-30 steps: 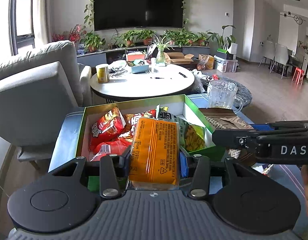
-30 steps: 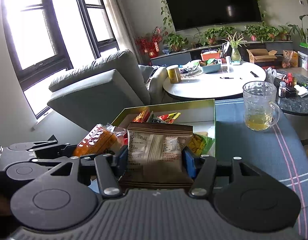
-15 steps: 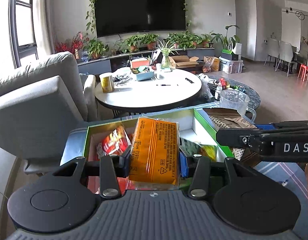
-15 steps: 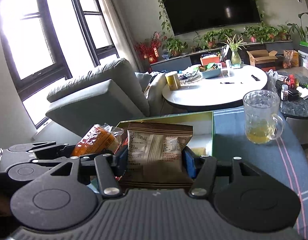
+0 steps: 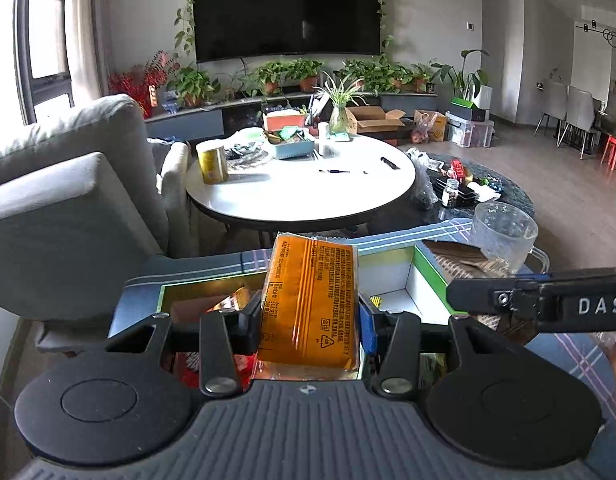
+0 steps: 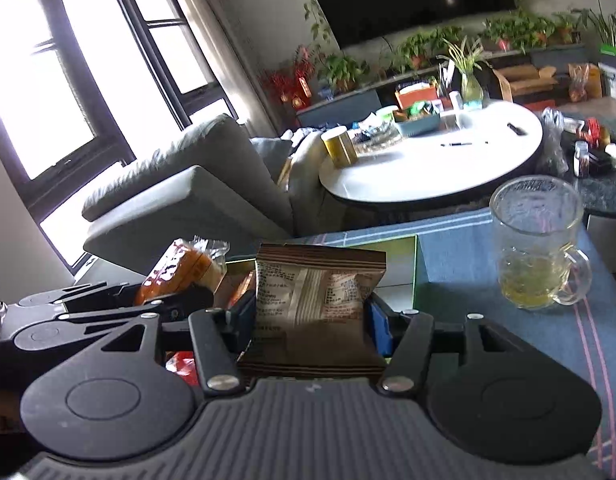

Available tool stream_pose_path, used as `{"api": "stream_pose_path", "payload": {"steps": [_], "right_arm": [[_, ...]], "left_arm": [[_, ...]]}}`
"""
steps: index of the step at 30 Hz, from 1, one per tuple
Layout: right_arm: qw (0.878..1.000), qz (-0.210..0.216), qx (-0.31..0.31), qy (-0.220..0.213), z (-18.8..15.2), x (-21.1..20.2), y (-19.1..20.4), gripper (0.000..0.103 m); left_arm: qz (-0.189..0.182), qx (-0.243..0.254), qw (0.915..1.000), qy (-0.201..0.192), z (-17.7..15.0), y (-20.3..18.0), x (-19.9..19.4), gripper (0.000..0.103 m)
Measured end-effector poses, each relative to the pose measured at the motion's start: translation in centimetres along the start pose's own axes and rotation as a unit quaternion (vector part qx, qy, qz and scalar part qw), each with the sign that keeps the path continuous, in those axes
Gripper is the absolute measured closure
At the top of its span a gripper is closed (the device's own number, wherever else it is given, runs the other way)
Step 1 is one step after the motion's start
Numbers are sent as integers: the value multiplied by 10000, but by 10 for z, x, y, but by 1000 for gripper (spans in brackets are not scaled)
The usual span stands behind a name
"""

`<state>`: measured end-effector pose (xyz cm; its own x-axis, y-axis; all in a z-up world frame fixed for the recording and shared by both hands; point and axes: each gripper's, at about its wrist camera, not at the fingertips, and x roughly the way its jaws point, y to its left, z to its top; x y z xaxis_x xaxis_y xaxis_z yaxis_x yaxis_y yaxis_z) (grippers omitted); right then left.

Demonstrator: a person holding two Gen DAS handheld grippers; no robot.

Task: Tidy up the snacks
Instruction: 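Lower the orange package into the box and open the left tool while the right tool releases the biscuit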

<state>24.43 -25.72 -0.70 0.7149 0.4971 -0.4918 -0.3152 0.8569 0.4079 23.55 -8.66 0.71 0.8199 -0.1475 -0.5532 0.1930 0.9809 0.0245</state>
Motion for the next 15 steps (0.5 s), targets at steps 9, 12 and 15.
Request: {"api": "stream_pose_path", "payload": {"steps": [9, 12, 15], "right_arm": [[9996, -175, 134, 159, 8, 29, -11, 37], [9994, -192, 171, 216, 8, 36, -15, 37], [9992, -220, 216, 265, 5, 40, -19, 37]], "left_arm": [[-196, 133, 9994, 235, 19, -3, 48, 61], [-178, 212, 9989, 387, 18, -3, 63, 61], [-175, 259, 9981, 531, 14, -2, 73, 61]]}}
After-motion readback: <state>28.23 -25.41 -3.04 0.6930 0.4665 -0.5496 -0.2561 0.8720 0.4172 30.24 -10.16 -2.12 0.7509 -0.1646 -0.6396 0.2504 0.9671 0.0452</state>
